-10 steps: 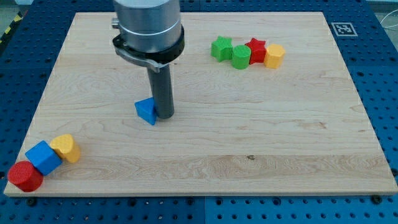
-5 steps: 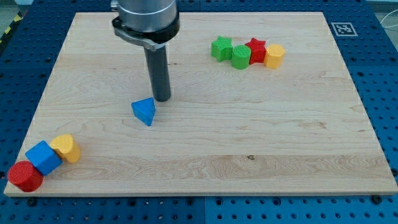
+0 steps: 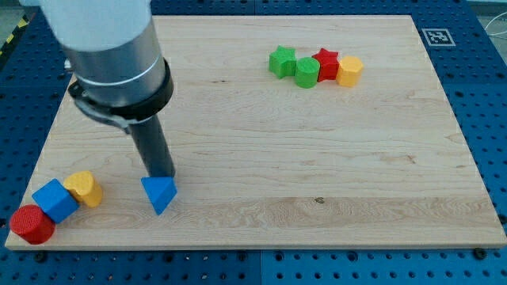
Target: Move blue triangle below the yellow heart
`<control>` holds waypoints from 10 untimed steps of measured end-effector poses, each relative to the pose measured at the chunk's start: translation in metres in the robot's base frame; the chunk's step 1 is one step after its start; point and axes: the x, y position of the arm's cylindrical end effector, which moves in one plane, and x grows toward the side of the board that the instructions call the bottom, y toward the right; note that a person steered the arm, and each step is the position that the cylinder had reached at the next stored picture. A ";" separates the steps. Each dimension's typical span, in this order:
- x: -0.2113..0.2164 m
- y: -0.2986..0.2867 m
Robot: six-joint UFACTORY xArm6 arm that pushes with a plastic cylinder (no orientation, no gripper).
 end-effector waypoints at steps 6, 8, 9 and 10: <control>0.034 0.014; 0.043 -0.028; 0.045 -0.033; 0.041 -0.022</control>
